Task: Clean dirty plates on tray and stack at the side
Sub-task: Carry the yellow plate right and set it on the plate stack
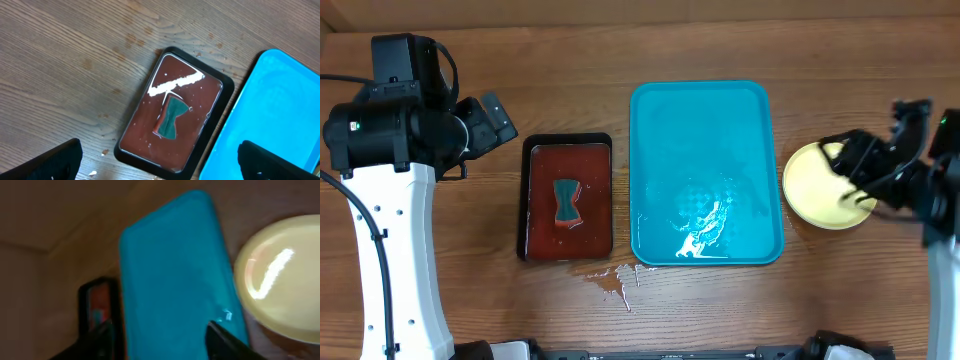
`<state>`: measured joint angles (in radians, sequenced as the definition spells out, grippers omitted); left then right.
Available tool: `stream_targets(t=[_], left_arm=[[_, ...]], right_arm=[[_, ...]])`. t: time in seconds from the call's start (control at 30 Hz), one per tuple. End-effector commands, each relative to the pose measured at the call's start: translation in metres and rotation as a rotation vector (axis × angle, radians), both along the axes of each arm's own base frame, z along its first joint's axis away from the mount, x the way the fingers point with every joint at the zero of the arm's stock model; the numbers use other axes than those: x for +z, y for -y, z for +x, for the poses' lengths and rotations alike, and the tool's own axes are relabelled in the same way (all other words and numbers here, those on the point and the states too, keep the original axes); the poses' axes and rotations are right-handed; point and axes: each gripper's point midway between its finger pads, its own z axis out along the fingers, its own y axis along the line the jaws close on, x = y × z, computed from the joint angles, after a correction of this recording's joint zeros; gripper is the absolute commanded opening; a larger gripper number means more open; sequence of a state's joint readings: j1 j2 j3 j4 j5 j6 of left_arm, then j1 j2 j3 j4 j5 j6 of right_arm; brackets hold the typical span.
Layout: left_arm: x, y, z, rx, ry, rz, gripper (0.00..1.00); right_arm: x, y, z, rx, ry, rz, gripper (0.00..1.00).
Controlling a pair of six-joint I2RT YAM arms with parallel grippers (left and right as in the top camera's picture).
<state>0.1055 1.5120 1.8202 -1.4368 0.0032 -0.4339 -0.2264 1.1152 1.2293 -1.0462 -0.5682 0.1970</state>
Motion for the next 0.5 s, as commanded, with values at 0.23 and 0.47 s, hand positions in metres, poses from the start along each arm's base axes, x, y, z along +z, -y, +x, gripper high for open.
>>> stream_targets(t=[0.23,0.47], left_arm=[[0.002,-0.004,0.002,-0.002,0.004,0.02,1.0],[0.002,-0.004,0.002,-0.003,0.004,0.02,1.0]], right_arm=[[0.05,-0.079,-0.054,0.344,0.234,-0.037,1.0],[0.043,-0.075,-0.055,0.325,0.197,-0.048,1.0]])
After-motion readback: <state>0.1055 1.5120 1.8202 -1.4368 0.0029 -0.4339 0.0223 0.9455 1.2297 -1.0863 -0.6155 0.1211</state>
